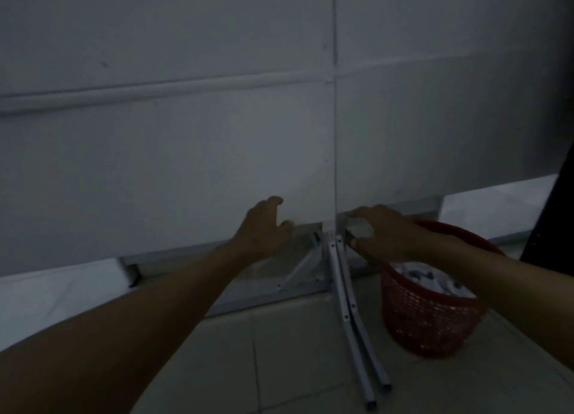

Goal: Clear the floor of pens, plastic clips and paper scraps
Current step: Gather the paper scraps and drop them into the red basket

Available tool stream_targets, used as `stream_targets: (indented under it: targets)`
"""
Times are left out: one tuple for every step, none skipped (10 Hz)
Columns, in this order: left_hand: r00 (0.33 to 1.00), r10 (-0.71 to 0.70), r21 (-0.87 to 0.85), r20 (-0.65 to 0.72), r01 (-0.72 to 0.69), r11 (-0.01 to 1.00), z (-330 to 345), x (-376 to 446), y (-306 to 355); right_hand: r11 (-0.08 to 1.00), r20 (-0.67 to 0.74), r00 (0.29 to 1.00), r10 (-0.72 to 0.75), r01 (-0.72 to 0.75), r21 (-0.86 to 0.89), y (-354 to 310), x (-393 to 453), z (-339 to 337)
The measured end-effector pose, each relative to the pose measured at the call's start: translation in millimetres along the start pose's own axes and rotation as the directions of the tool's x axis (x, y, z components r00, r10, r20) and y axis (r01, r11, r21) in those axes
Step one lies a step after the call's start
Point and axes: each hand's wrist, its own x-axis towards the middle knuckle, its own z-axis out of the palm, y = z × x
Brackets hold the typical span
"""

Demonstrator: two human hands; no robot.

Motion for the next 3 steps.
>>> stream_targets:
  targets:
    - [0.996, -0.053, 0.074, -0.069, 0.058, 0.996, -58, -13, -21, 0.999, 0.004, 1.000, -0.031, 0.031, -0.032, -45, 12, -15]
    - [0.988, -0.094, 0.136, -0.122, 0.111, 0.985, -112, -21, -44, 0.995, -0.033, 0.995, -0.098, 0.096, -0.040, -84, 30, -35]
    - [0.972, -0.112, 0.214, -0.207, 0.157, 0.964, -175, -27, -63, 0.985, -0.122, 0.978, -0.170, 0.167, -0.031, -140, 46, -62]
